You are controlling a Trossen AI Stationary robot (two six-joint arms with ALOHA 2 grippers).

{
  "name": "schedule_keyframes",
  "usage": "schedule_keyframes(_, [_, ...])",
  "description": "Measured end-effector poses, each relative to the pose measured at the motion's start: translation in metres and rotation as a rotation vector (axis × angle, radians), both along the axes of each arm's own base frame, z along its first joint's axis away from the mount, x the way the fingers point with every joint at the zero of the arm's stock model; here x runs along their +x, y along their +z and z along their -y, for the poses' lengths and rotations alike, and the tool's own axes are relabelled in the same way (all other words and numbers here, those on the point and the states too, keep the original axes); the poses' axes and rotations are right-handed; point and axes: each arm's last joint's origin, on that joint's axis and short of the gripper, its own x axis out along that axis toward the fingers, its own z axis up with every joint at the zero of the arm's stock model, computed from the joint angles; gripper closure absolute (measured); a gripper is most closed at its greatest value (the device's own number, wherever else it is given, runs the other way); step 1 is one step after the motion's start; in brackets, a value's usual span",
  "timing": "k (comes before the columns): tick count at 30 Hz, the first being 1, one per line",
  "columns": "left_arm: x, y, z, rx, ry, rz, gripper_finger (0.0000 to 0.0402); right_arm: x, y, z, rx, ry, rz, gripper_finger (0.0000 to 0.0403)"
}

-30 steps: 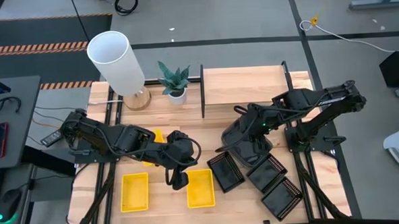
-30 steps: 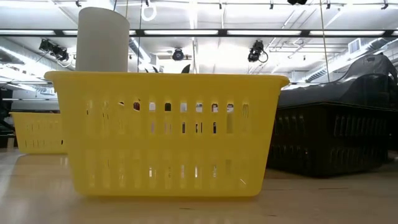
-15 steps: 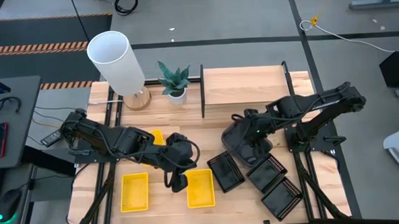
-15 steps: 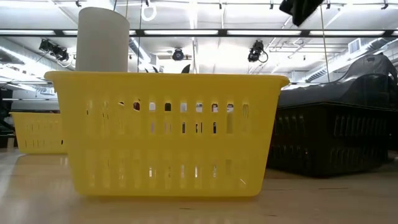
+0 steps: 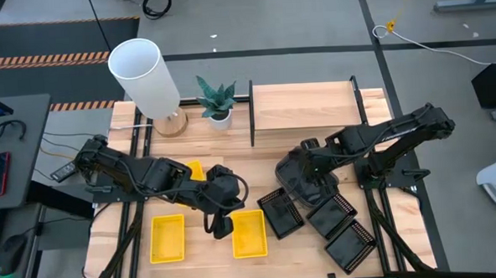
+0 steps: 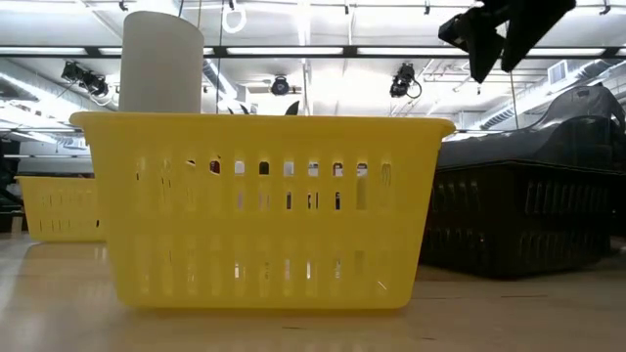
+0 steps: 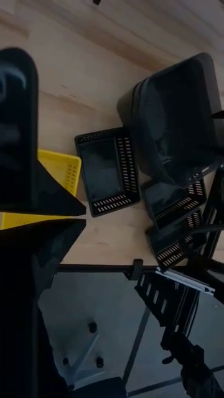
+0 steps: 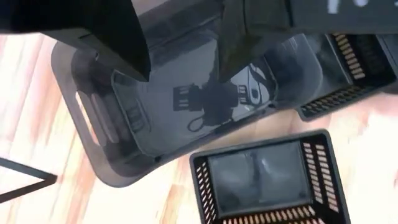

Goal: Stack baskets on shelf by color
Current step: Put the stacked gray bins on the shelf

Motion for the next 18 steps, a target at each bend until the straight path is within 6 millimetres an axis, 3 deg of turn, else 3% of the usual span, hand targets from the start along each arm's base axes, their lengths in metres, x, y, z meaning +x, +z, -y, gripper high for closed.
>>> schedule_keyframes(10, [0.0,0.0,-0.001,0.007,0.009,0.003,0.0381,-0.006,-0.013,-0.004,0.079,0.117,-0.088,0.0197])
schedule_keyframes(18, [0.0,0.0,-0.001,0.046,-0.001,0.01,0.0383,-0.016,-0.017,-0.025,0.112,0.194,-0.149,0.0207])
